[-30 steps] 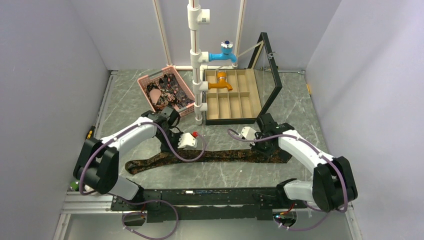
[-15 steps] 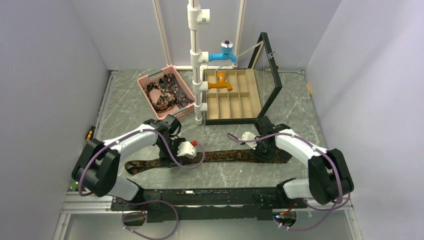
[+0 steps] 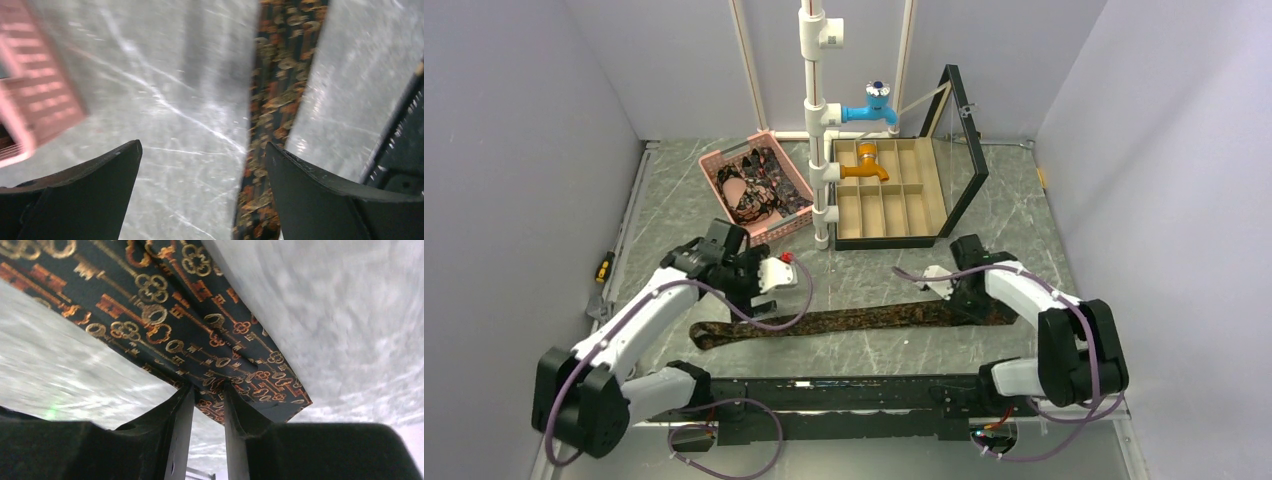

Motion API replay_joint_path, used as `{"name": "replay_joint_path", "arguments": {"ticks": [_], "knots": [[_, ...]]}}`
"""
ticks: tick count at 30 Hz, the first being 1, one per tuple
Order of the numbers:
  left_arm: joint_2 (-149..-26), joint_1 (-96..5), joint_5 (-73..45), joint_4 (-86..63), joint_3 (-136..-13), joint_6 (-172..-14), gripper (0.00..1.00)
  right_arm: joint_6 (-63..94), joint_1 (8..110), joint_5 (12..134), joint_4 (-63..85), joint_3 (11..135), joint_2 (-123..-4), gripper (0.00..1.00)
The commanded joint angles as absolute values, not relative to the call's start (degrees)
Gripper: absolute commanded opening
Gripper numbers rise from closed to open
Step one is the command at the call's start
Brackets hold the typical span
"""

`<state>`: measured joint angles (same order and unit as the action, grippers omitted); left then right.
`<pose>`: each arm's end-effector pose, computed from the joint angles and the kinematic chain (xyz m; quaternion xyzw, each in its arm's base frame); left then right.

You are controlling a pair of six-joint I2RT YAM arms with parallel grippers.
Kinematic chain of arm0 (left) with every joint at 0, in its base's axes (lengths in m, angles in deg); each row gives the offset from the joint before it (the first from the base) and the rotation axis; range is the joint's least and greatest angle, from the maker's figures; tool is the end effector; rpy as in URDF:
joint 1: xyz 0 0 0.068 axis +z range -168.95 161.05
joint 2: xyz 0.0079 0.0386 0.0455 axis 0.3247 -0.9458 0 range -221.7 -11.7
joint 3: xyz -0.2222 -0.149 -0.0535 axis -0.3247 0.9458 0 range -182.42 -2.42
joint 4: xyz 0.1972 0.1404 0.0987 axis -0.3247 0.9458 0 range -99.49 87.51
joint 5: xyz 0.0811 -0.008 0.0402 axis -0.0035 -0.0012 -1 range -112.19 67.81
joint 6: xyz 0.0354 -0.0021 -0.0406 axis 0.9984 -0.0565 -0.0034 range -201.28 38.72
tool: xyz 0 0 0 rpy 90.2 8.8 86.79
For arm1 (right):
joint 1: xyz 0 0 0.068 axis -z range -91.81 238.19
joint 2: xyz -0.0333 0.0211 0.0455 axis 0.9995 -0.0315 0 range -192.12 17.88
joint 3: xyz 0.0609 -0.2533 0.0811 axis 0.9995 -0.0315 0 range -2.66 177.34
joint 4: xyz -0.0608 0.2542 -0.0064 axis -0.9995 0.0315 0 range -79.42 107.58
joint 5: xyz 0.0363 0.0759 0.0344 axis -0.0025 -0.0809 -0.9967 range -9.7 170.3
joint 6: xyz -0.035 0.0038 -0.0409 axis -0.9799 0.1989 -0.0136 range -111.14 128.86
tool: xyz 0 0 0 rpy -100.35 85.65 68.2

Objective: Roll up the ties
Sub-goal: Flatten out the tie at the center of the board.

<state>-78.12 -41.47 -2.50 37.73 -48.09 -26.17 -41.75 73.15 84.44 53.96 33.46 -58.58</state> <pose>0.1848 -0.0896 0.2252 0.6317 0.7331 -0.1083 0.2278 0.1898 0.0483 0.1485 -0.5393 0.8396 -0.0511 0.0411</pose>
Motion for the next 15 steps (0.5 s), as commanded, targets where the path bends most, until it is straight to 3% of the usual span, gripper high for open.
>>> {"name": "replay_joint_path", "arguments": {"ticks": [1, 5, 9, 12, 14, 15], "knots": [[-65.5, -40.0, -0.4, 24.9, -48.2, -35.1, 0.99, -50.6, 83.3, 88.4, 50.8, 28.7, -59.6, 0.29], [-55.8, -40.0, -2.7, 10.8, -39.4, -37.4, 0.99, -60.1, 92.4, 90.1, 49.8, 25.4, -55.1, 0.28], [-55.5, -40.0, -2.5, 14.4, -40.0, -36.3, 0.99, -62.3, 100.1, 86.9, 55.5, 30.0, -53.3, 0.33], [-60.2, -40.0, -2.5, 20.7, -44.3, -39.5, 1.00, -59.6, 107.5, 79.0, 65.8, 40.4, -56.0, 0.46], [-63.1, -40.0, -1.5, 23.9, -46.4, -40.5, 0.99, -58.9, 112.2, 74.4, 71.2, 46.1, -58.6, 0.66], [-64.0, -39.9, 0.0, 25.3, -47.0, -40.2, 0.99, -58.9, 114.5, 73.3, 73.0, 48.2, -59.8, 0.70]]}}
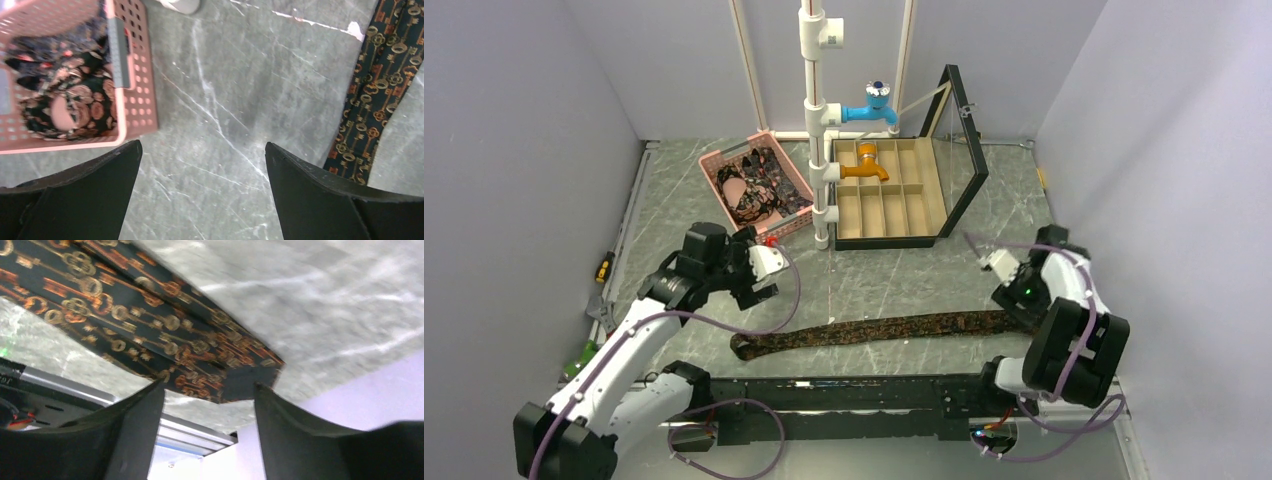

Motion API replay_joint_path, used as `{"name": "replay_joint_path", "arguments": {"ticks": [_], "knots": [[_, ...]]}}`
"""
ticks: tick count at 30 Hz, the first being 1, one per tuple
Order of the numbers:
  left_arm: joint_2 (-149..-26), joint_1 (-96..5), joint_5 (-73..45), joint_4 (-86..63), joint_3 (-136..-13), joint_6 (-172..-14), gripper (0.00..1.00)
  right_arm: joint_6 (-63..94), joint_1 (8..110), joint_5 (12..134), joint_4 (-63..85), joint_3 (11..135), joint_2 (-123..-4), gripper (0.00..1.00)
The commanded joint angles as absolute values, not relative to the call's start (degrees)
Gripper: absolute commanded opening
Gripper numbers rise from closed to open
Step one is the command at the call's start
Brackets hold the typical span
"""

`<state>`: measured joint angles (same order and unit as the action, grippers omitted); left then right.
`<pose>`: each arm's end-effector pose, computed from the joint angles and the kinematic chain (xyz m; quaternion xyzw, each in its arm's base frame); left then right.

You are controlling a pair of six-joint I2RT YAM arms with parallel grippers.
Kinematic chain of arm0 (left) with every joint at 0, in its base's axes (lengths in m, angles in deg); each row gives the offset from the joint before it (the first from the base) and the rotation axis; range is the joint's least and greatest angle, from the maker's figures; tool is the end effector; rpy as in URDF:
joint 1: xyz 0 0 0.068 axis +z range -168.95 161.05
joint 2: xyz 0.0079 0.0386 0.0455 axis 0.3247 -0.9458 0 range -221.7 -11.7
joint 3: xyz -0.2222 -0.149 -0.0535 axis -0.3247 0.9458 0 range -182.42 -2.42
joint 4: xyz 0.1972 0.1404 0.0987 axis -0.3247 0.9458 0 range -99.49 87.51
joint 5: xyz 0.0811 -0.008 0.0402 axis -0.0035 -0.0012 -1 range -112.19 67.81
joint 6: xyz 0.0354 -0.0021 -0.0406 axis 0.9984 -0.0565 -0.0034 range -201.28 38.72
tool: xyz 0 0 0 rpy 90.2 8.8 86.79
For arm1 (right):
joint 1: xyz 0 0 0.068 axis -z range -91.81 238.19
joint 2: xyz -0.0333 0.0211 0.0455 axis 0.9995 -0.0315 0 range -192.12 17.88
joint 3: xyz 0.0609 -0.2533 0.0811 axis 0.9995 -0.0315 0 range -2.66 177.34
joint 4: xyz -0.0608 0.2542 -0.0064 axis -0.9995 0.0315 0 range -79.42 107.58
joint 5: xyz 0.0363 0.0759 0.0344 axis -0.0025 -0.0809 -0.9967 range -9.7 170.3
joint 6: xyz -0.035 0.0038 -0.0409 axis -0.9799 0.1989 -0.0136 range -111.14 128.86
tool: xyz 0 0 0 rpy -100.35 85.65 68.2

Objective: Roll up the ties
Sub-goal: Flatten out the tie at the center of the board.

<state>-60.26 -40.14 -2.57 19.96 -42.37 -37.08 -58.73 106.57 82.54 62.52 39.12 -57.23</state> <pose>0.1645 -0.0766 0.2678 0.5413 0.7052 -0.0640 0.4534 0.1883 -0.0640 0.1750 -0.4152 0.9086 -0.0425 0.0169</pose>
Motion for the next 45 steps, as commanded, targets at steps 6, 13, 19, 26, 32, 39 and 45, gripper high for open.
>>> {"name": "replay_joint_path", "arguments": {"ticks": [6, 13, 19, 26, 32, 39, 45], "knots": [[-65.2, -39.9, 1.3, 26.1, -45.5, -37.6, 0.97, -58.8, 122.6, 73.2, 70.2, 50.4, -64.5, 0.71], [-67.3, -39.9, -0.6, 26.9, -45.5, -35.7, 0.95, -49.8, 122.4, 76.7, 60.7, 49.8, -73.1, 0.72], [-67.9, -39.9, -3.6, 25.9, -44.3, -36.7, 0.95, -43.6, 119.3, 77.0, 58.7, 46.5, -76.5, 0.68], [-69.4, -39.9, -1.3, 31.3, -43.3, -32.2, 0.94, -40.0, 117.3, 77.1, 57.2, 45.5, -79.7, 0.00], [-70.0, -41.4, 5.1, 39.4, -41.6, -23.1, 0.93, -40.0, 118.6, 74.9, 62.9, 53.9, -79.0, 0.00], [-72.6, -50.3, 4.7, 35.5, -40.4, -28.1, 0.98, -40.1, 118.7, 73.1, 67.5, 58.4, -79.1, 0.00], [-78.0, -62.3, -2.0, 24.8, -39.5, -34.9, 0.96, -40.1, 118.8, 73.8, 67.7, 58.3, -78.6, 0.00]]}}
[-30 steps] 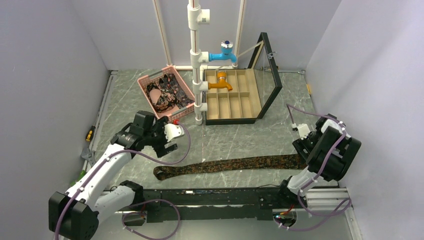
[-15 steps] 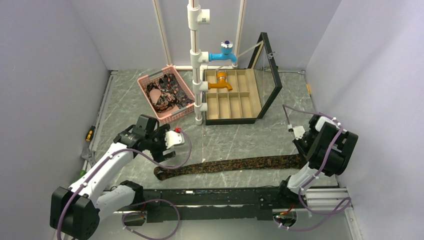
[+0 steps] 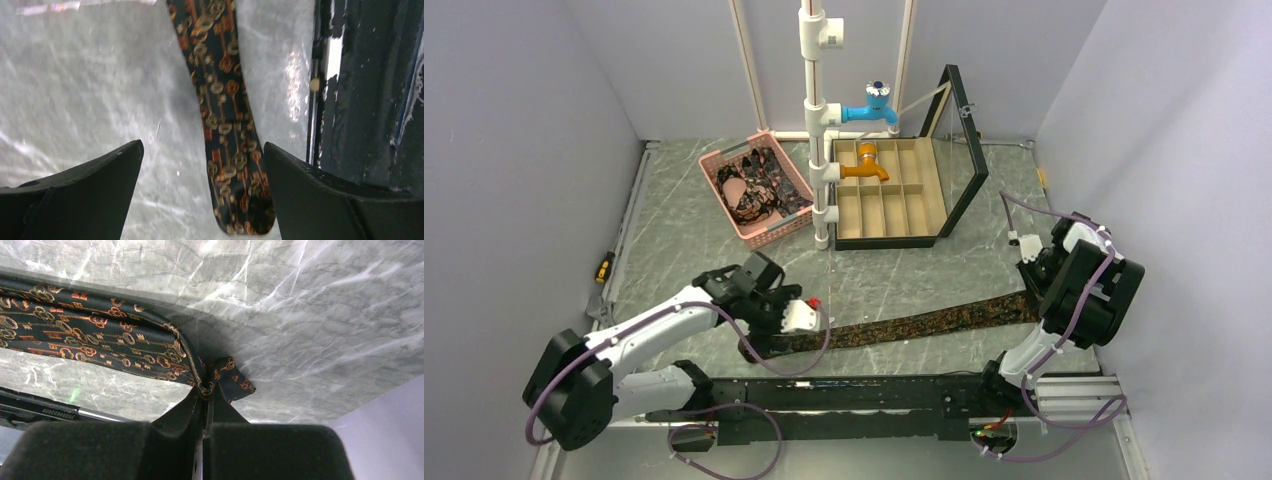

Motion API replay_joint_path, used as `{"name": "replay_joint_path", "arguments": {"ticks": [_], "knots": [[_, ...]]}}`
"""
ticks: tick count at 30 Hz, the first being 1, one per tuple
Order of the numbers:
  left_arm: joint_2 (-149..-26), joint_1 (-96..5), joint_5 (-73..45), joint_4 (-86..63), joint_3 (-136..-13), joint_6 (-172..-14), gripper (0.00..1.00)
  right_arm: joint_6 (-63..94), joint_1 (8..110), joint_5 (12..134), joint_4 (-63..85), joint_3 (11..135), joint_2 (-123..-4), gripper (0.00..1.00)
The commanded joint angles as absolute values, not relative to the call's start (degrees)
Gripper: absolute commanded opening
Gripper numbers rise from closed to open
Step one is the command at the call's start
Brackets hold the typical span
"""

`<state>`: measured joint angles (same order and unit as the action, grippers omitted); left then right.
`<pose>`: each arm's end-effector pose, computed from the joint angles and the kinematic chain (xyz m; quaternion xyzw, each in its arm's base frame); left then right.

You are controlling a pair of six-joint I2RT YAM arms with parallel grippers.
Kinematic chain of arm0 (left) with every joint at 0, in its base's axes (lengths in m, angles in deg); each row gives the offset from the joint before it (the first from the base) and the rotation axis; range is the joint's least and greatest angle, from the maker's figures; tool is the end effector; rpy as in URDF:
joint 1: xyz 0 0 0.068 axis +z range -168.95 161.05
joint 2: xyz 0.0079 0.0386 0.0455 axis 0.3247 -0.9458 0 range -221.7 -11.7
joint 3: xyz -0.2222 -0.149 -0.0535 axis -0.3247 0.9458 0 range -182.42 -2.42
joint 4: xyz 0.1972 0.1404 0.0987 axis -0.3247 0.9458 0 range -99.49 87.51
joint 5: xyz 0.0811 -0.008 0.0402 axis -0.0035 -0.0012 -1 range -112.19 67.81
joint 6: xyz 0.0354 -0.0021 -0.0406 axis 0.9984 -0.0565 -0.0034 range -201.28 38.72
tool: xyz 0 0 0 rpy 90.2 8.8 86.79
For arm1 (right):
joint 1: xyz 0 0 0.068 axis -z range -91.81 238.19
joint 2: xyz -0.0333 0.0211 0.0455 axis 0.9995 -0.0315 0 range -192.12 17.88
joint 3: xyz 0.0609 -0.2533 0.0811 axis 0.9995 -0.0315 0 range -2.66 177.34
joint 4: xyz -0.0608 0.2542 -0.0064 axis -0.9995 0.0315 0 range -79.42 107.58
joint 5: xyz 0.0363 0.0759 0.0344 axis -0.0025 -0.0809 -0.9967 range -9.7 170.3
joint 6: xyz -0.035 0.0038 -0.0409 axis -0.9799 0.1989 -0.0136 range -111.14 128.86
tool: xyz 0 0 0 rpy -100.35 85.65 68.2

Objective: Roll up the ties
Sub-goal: Flatten out the tie at the center of the board.

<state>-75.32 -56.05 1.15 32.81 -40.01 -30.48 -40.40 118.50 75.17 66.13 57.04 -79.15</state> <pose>0.1419 -0.1250 0.1973 0.6950 0.6661 -0.1753 0.2065 0.2417 -0.1376 0.1654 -0.1633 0.9852 0.0504 0.0093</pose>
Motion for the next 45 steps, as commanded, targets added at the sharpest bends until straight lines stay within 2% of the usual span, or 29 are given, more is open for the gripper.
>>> {"name": "replay_joint_path", "arguments": {"ticks": [1, 8, 12, 13, 17, 18, 27, 32, 35, 37, 43, 45], "knots": [[-79.1, -63.9, -3.2, 23.9, -39.7, -35.1, 0.95, -39.8, 118.8, 73.7, 67.8, 58.6, -78.6, 0.00], [-90.3, -73.6, -7.7, 19.9, -45.1, -42.1, 0.95, -37.6, 118.9, 72.8, 68.8, 60.8, -78.1, 0.00], [-95.5, -76.1, -8.3, 17.8, -47.6, -46.5, 0.90, -36.7, 119.3, 73.1, 69.1, 61.6, -77.8, 0.00], [-96.8, -76.4, -9.1, 17.2, -47.9, -47.2, 0.87, -36.6, 119.5, 73.2, 69.3, 61.9, -78.0, 0.00], [-101.6, -76.4, -13.4, 15.6, -49.8, -48.1, 0.59, -35.6, 120.6, 74.4, 68.3, 64.2, -79.5, 0.00], [-102.8, -76.1, -14.6, 15.2, -50.4, -47.7, 0.55, -35.2, 121.0, 74.7, 68.1, 65.4, -80.2, 0.00], [-111.0, -73.7, -16.0, 13.9, -61.1, -44.3, 0.38, -32.7, 124.2, 78.4, 68.8, 81.6, -87.9, 0.00], [-116.1, -73.6, -15.6, 13.3, -68.0, -44.5, 0.31, -34.8, 124.7, 80.1, 69.4, 84.4, -88.2, 0.00], [-118.3, -73.7, -15.1, 12.7, -70.5, -44.8, 0.31, -35.6, 124.6, 80.2, 70.9, 84.2, -86.9, 0.00], [-118.9, -73.6, -15.1, 12.1, -70.8, -44.3, 0.35, -36.1, 124.6, 80.2, 72.7, 83.9, -86.1, 0.00], [-113.2, -72.8, -11.4, 10.9, -67.4, -44.0, 0.67, -35.6, 123.3, 69.2, 82.8, 82.6, -84.2, 0.00], [-109.5, -71.8, -9.6, 10.6, -65.5, -44.2, 0.71, -34.2, 121.9, 64.2, 85.4, 81.6, -84.0, 0.00]]}}
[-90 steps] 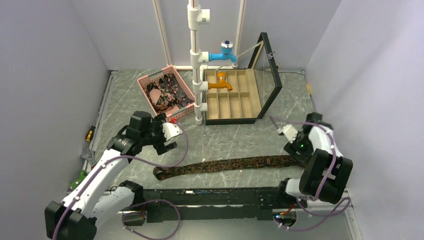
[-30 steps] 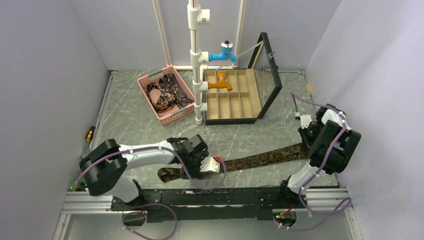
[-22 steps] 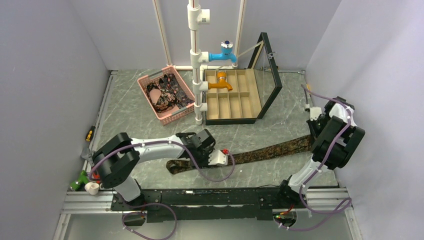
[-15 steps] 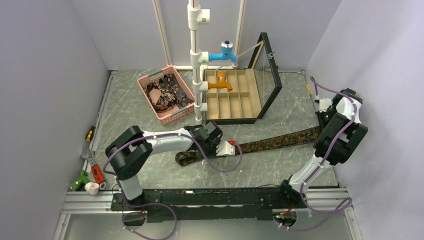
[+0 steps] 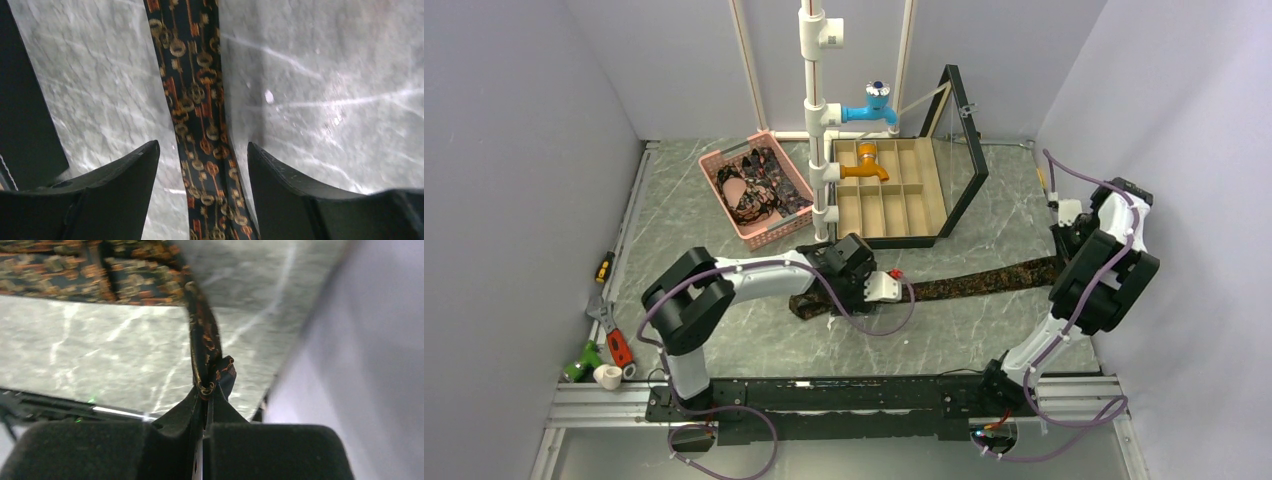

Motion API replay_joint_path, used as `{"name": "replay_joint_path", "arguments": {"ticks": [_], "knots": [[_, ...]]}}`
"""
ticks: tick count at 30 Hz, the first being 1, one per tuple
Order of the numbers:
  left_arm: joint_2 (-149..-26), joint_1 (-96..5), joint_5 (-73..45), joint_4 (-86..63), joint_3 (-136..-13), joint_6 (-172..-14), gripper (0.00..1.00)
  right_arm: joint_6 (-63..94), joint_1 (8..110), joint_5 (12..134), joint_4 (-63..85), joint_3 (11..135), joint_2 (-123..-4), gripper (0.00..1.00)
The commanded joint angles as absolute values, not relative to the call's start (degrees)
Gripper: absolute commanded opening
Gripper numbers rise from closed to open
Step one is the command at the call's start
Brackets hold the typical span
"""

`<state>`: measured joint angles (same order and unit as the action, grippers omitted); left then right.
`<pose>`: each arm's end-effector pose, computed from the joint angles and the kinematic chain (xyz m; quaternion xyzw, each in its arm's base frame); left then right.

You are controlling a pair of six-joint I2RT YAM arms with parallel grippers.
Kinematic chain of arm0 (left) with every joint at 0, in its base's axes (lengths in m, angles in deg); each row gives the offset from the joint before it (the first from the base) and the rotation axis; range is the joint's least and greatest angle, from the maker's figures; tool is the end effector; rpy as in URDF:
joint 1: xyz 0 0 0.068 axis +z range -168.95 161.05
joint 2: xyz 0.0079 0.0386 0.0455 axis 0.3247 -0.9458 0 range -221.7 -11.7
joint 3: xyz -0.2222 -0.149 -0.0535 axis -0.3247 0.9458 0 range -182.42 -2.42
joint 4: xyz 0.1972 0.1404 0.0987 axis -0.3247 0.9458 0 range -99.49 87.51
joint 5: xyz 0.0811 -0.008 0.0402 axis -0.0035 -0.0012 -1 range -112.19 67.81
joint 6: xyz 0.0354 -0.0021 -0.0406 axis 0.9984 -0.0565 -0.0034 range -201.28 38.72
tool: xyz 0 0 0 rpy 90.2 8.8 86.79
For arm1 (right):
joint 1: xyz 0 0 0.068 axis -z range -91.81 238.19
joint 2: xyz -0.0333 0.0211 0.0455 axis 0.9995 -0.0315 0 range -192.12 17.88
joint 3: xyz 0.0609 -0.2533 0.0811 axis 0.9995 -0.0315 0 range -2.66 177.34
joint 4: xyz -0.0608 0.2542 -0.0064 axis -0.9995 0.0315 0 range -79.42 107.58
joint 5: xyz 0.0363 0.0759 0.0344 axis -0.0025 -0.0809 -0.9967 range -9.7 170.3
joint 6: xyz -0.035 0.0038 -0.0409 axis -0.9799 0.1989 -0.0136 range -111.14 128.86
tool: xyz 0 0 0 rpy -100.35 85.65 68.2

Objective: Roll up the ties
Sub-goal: Flatten out the tie at the center of the board, then roll the tie at the center of the board.

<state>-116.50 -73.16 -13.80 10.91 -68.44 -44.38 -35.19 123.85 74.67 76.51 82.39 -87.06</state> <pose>0.2133 -0.3048 0.1683 0.7000 0.6594 -0.1096 0.2514 0.2839 -0.1994 0.2326 -0.0748 0.9953 0.0143 0.0594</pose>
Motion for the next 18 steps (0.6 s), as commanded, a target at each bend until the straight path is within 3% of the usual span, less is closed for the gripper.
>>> {"name": "replay_joint_path", "arguments": {"ticks": [1, 11, 15, 18], "knots": [[-107.3, -71.0, -8.1, 10.9, -64.3, -44.4, 0.74, -33.7, 121.0, 60.5, 87.2, 80.9, -83.9, 0.00], [-94.1, -65.5, -5.9, 13.1, -54.4, -42.6, 0.76, -23.0, 108.1, 43.4, 83.7, 73.7, -84.5, 0.03], [-92.4, -64.6, -5.8, 13.6, -52.7, -42.3, 0.78, -23.3, 106.9, 42.6, 84.7, 74.0, -87.7, 0.39], [-91.3, -63.7, -5.3, 13.4, -51.7, -42.2, 0.79, -25.6, 110.0, 44.6, 86.9, 75.3, -87.6, 0.55]]}}
